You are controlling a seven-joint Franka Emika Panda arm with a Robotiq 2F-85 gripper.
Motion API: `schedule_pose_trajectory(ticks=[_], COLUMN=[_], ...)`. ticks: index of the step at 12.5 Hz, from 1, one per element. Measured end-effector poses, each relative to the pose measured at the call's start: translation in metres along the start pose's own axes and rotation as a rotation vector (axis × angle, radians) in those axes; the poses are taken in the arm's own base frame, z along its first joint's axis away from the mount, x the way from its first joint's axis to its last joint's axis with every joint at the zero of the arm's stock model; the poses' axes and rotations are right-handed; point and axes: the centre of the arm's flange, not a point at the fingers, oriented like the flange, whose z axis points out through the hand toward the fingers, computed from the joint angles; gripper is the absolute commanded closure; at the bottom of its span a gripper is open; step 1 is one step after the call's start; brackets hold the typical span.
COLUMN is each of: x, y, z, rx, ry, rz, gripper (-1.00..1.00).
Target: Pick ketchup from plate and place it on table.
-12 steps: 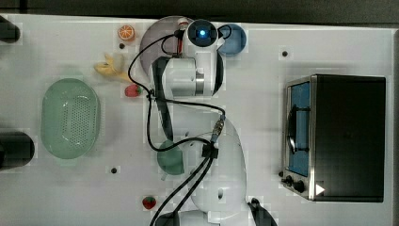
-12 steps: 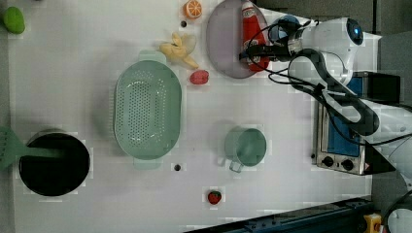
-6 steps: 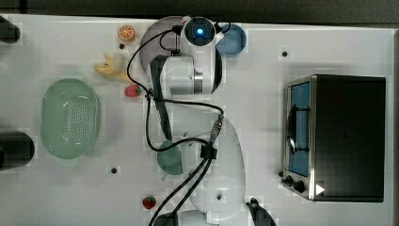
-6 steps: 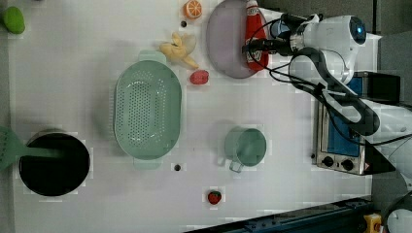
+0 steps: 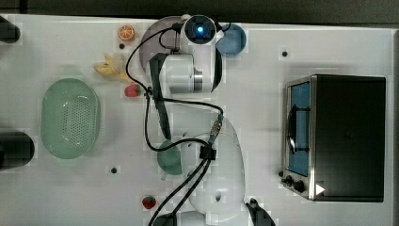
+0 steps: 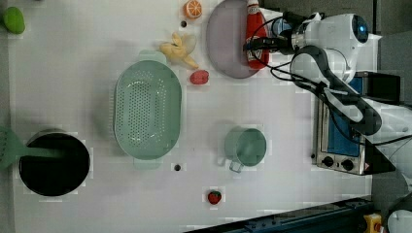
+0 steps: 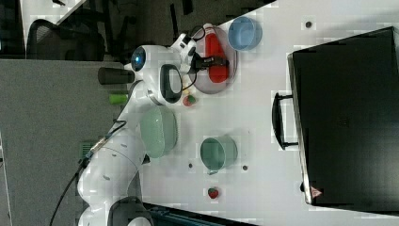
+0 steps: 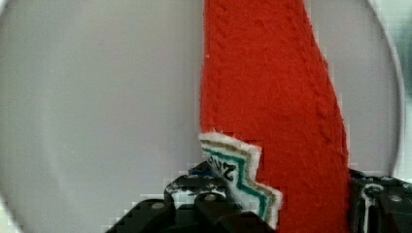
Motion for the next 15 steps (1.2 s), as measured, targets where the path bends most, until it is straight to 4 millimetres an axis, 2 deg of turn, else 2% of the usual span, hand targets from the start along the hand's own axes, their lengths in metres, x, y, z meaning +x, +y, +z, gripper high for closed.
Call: schedule_pose_trajectory(ticks=[2, 3, 4, 5, 8, 10, 11, 12, 13, 14, 15], x=[-0.002, -0.005, -0.007, -0.007, -0.015, -0.031, -0.043, -0.056, -0.069, -0.081, -0.093], y=[-0.002, -0.002, -0.004, -0.005, -0.009, -0.007, -0.004, 0.001, 0.01, 0.019, 0.032], z=[-0.025, -0.047, -0.076, -0.113, -0.245, -0.327, -0.359, -0.382, -0.397, -0.402, -0.399], rx=[0.002, 0.005, 0.009, 0.022, 0.041, 0.029, 0.021, 0.014, 0.008, 0.001, -0.007], ry=[-0.049, -0.097, -0.119, -0.123, -0.052, 0.015, 0.032, 0.038, 0.043, 0.04, 0.025], rz=[0.008, 0.018, 0.025, 0.036, 0.055, 0.064, 0.076, 0.093, 0.119, 0.142, 0.167], gripper=[-0.19, -0.19, -0.19, -0.19, -0.19, -0.19, -0.19, -0.19, -0.19, -0.19, -0.19])
